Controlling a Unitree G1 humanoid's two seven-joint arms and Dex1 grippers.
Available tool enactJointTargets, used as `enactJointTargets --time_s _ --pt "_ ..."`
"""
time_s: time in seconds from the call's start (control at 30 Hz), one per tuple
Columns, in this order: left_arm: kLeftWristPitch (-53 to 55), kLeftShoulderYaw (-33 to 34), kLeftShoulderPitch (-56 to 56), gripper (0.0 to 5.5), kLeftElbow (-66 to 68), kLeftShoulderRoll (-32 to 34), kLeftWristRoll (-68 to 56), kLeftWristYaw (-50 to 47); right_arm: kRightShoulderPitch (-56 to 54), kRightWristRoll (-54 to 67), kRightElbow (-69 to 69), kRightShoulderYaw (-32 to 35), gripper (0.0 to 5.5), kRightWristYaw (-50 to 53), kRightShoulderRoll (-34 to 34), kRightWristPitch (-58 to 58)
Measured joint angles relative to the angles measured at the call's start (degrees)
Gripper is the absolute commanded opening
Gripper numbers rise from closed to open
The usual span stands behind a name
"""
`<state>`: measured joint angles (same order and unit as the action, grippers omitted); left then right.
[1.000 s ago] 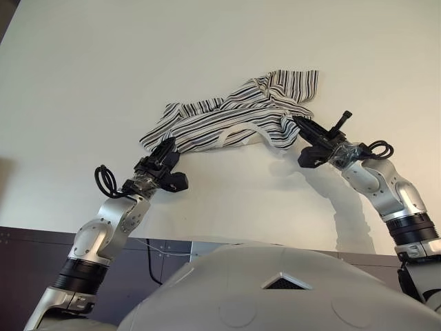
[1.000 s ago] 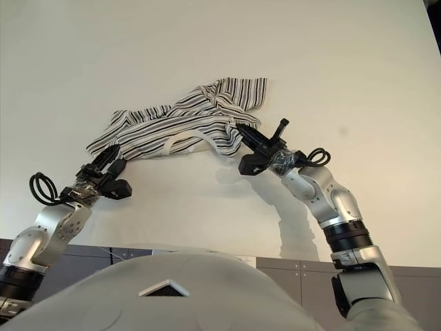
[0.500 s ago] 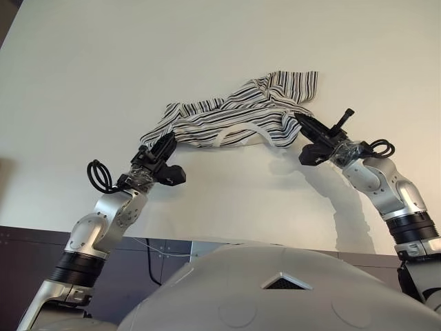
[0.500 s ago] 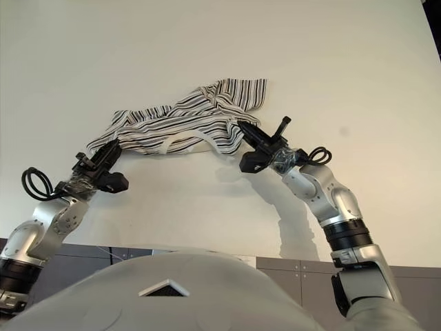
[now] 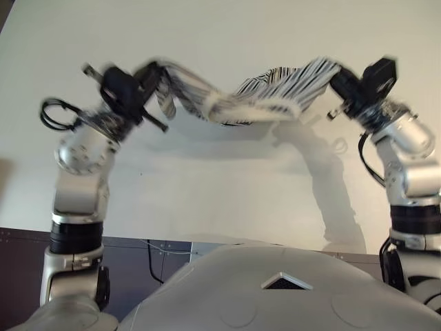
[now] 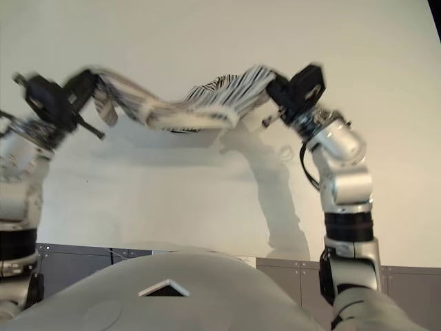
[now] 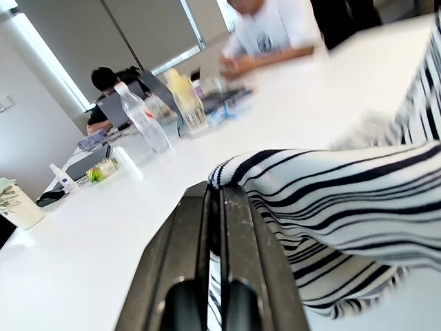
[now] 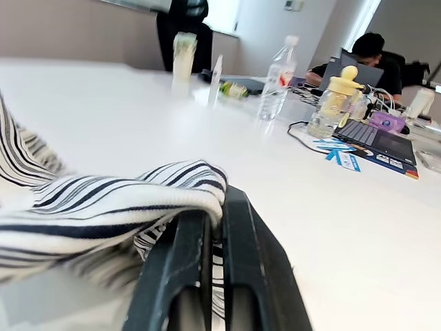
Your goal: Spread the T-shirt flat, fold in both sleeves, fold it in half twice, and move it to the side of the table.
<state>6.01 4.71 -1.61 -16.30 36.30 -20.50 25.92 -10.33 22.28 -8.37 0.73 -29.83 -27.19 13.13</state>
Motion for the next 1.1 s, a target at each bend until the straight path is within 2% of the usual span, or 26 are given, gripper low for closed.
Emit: enactJointTargets --time_s 0.13,0.23,0.33,0.47,0.57,0.63,0.73,0.83,0.97,1.1 --pt "6.38 4.13 -9.43 0.13 6.38 -1.03 -4.87 -0.52 -15.17 6.87 6.21 6.14 0.1 4.11 3.36 6.44" --pt "9.03 4.05 -17.24 0.13 13.08 -2.48 -4.54 -1.46 -25.38 6.57 15.16 7.39 0.1 6.46 5.89 6.14" --pt "11.88 3.19 -23.27 0.13 15.46 -2.39 -5.56 2.71 -34.52 6.02 24.47 8.98 0.1 8.47 7.54 5.63" --pt "18.4 3.32 -27.41 0.13 18.34 -1.94 -8.79 7.4 -46.61 9.49 36.18 16.06 0.1 12.7 9.11 5.71" --pt "16.77 4.54 -35.73 0.13 22.9 -1.97 -7.37 6.87 -51.53 7.99 41.26 17.06 0.1 13.52 9.05 2.22" --pt "12.84 3.8 -41.62 0.13 29.97 -2.14 -2.56 4.64 -54.49 2.32 47.09 15.83 0.1 15.63 8.16 -4.26" --pt "6.52 3.39 -50.23 0.13 38.84 -4.53 2.3 -0.32 -55.77 -9.0 50.32 10.62 0.1 19.91 6.74 -16.37" --pt "2.69 3.56 -54.96 0.13 41.53 -5.75 3.91 -2.09 -55.66 -12.37 48.04 9.19 0.1 20.97 6.79 -21.01" --pt "1.83 3.65 -52.61 0.13 42.21 -5.74 5.66 -1.66 -51.51 -13.08 43.71 8.86 0.1 20.64 7.71 -21.45" --pt "3.4 3.52 -45.62 0.13 37.72 -5.49 5.6 1.06 -43.78 -13.12 36.02 7.65 0.1 18.09 7.82 -16.76"
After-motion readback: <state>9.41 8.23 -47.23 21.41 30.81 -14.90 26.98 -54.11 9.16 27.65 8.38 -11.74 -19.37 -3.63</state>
